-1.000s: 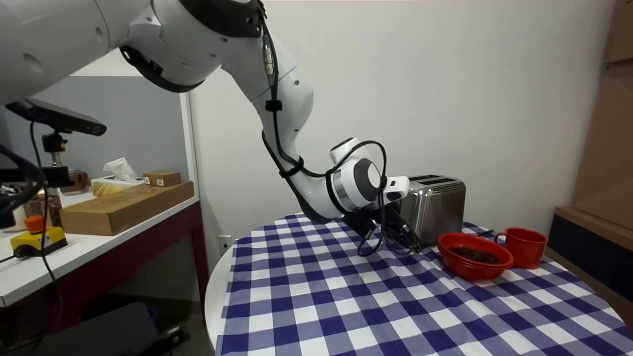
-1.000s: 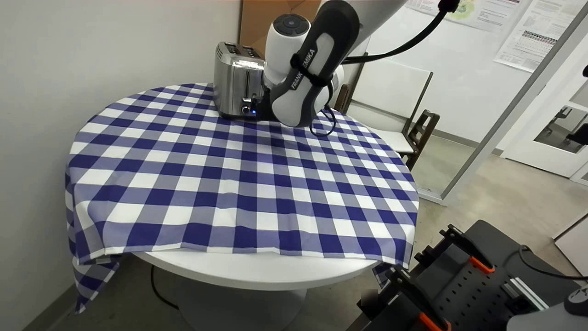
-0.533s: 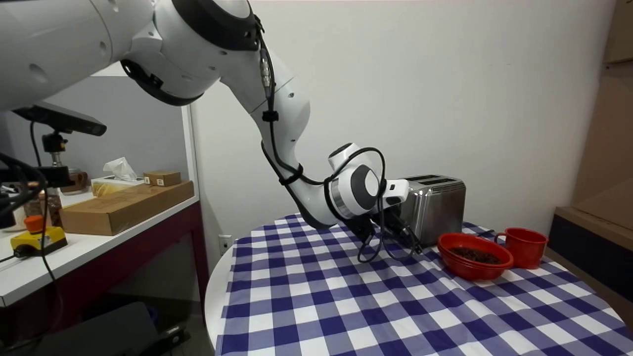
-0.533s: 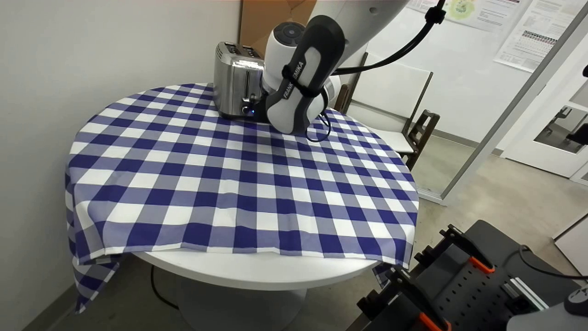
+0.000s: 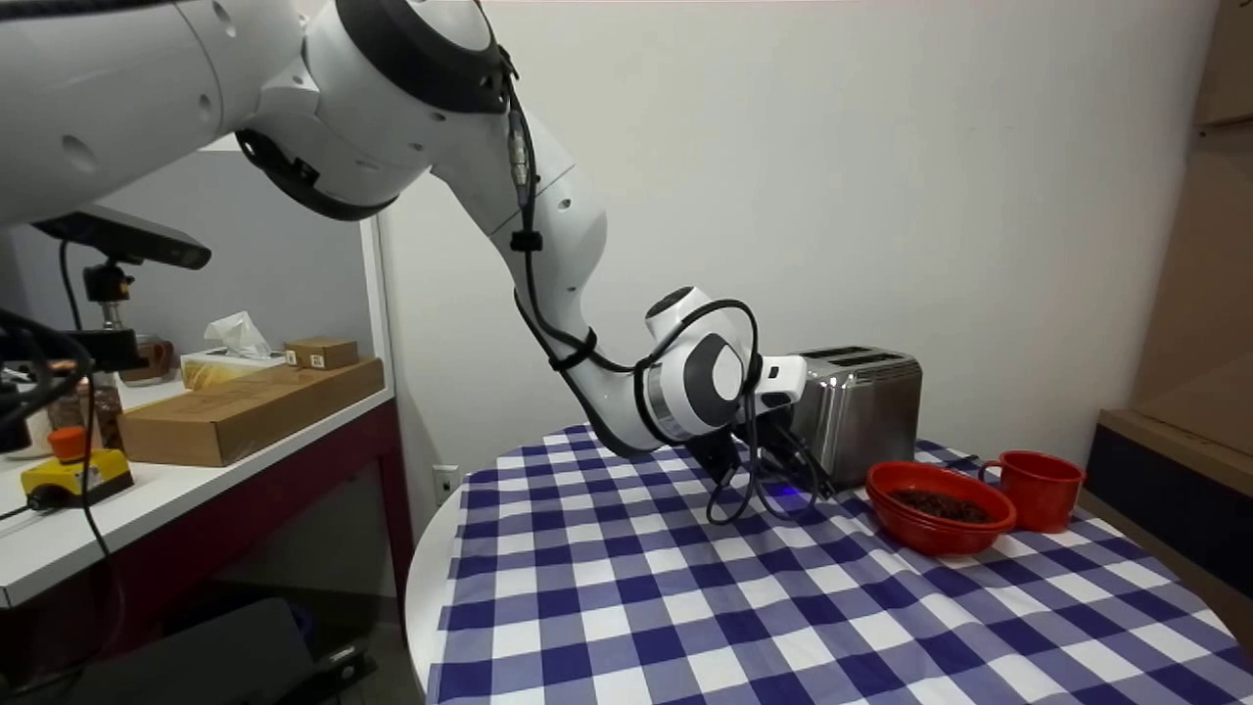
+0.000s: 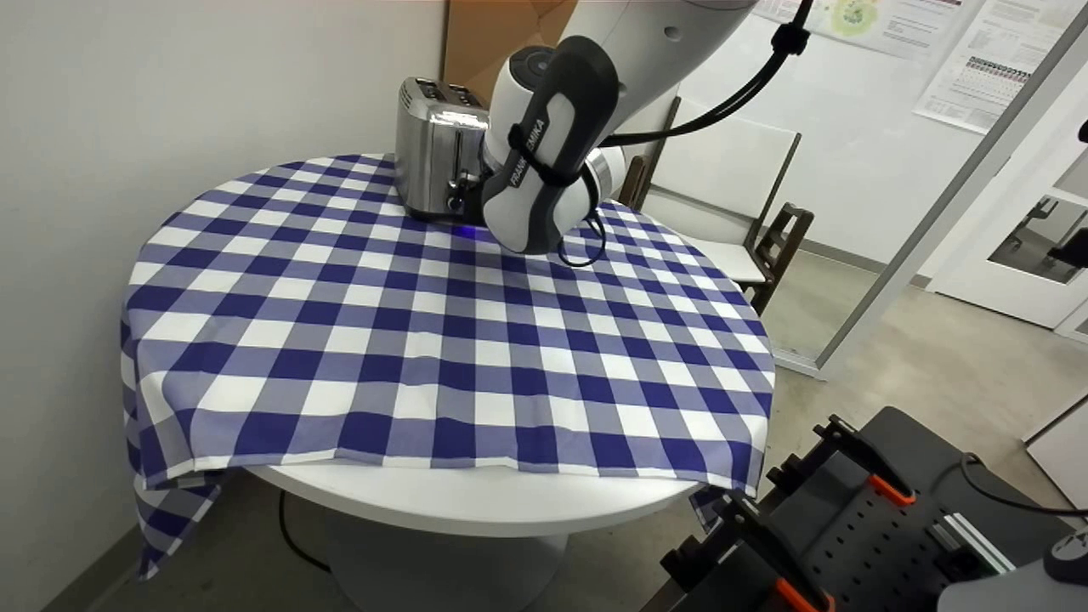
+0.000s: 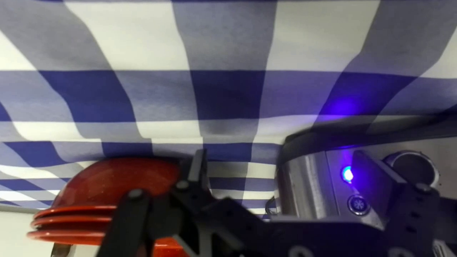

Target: Release the lever on the toaster upwards

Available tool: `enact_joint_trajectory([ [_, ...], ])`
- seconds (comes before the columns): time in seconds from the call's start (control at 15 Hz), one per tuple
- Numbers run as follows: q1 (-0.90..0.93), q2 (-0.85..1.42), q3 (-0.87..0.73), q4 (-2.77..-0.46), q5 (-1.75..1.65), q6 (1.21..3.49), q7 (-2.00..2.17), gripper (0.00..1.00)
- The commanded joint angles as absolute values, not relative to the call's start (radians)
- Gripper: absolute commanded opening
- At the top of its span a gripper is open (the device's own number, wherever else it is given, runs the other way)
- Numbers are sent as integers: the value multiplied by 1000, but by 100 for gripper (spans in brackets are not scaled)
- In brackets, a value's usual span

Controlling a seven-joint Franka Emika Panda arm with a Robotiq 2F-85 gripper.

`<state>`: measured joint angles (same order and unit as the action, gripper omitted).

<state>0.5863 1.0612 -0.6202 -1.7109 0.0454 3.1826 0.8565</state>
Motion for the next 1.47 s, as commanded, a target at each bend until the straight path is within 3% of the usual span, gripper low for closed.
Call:
enact_joint_trajectory([
  [0.0, 607, 1082, -643, -1704, 123, 3223, 794, 100],
  [1.2, 613, 1124, -641, -1667, 253, 3221, 725, 100],
  [1.4, 575, 1069, -577, -1682, 218, 3144, 664, 100],
])
